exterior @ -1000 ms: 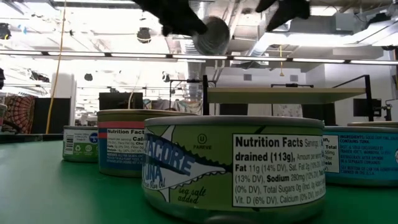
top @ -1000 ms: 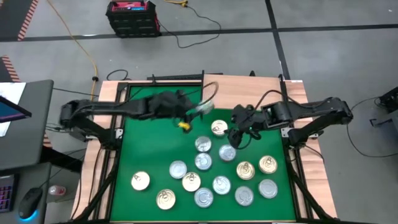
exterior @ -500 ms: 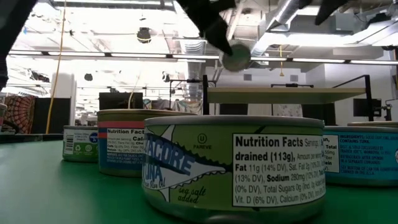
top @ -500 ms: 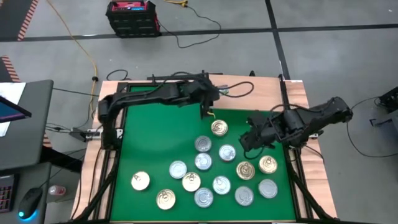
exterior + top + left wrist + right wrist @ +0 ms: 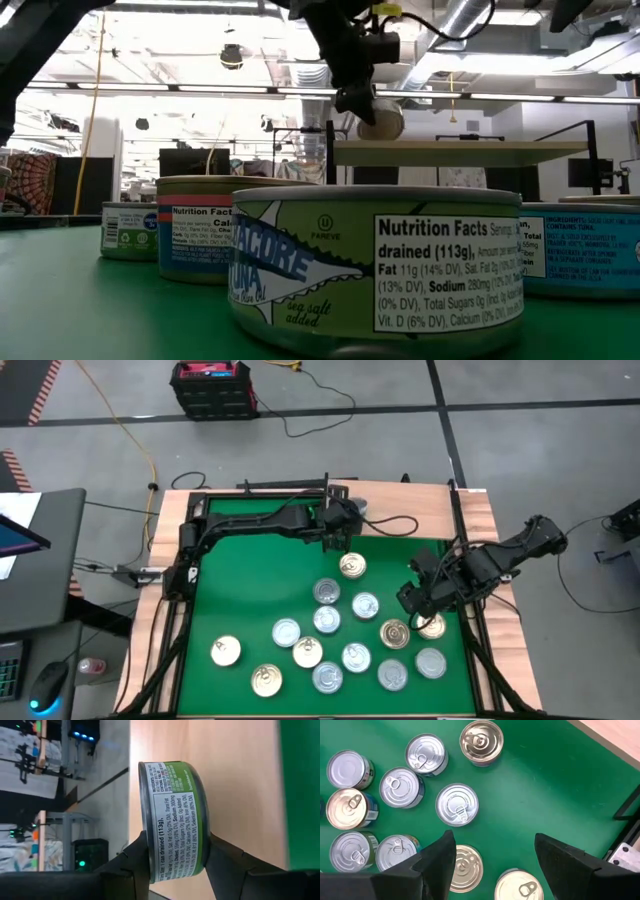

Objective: Stack canned seafood by type on shelf
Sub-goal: Put the green with white tuna can on the shelf, then stack the green with white tuna can on top of the green with white tuna can

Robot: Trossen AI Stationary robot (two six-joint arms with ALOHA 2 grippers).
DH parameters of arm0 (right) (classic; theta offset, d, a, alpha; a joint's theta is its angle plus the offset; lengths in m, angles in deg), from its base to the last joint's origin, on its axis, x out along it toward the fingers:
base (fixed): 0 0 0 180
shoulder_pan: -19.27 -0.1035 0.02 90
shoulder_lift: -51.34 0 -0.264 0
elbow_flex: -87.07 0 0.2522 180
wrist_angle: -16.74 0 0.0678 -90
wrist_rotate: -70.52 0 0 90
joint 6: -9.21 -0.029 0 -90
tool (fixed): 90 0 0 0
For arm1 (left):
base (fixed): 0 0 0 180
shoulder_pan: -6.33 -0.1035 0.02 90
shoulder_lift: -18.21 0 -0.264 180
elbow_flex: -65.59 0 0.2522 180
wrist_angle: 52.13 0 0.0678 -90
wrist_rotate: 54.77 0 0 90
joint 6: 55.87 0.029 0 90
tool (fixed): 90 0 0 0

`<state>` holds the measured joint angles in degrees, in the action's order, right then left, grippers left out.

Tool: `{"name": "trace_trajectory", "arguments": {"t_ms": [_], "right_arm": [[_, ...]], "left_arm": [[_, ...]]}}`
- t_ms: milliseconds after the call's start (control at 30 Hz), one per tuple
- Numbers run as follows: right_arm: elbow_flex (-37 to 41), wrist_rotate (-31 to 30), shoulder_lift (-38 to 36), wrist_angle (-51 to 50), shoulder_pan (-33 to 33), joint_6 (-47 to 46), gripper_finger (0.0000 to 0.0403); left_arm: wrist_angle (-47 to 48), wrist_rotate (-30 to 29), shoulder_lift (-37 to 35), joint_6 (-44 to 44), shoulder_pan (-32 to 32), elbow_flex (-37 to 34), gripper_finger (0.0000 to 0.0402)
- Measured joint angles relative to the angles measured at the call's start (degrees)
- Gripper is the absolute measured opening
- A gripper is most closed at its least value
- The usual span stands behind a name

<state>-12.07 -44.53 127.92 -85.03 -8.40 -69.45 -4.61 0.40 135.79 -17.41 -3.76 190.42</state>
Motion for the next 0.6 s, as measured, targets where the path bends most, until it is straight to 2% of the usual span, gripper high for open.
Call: {"name": "trace_trajectory", "arguments": {"t_ms": [267,367,600], "right_arm": [[0.0,-0.67,0.0,-1.62,-0.58,0.04,0.0294],[0.0,-0.85,0.0,-1.71,-0.58,0.45,0.0294],[0.0,-2.16,0.0,-1.51,-0.41,0.62,0.0294]], "left_arm": [[0.41,4.26,-0.71,-2.56,0.49,0.07,0.0242],[4.37,4.45,-0.6,-3.0,0.29,0.86,0.0267],[6.04,7.23,-1.36,-7.24,-0.1,1.22,0.0278]]}}
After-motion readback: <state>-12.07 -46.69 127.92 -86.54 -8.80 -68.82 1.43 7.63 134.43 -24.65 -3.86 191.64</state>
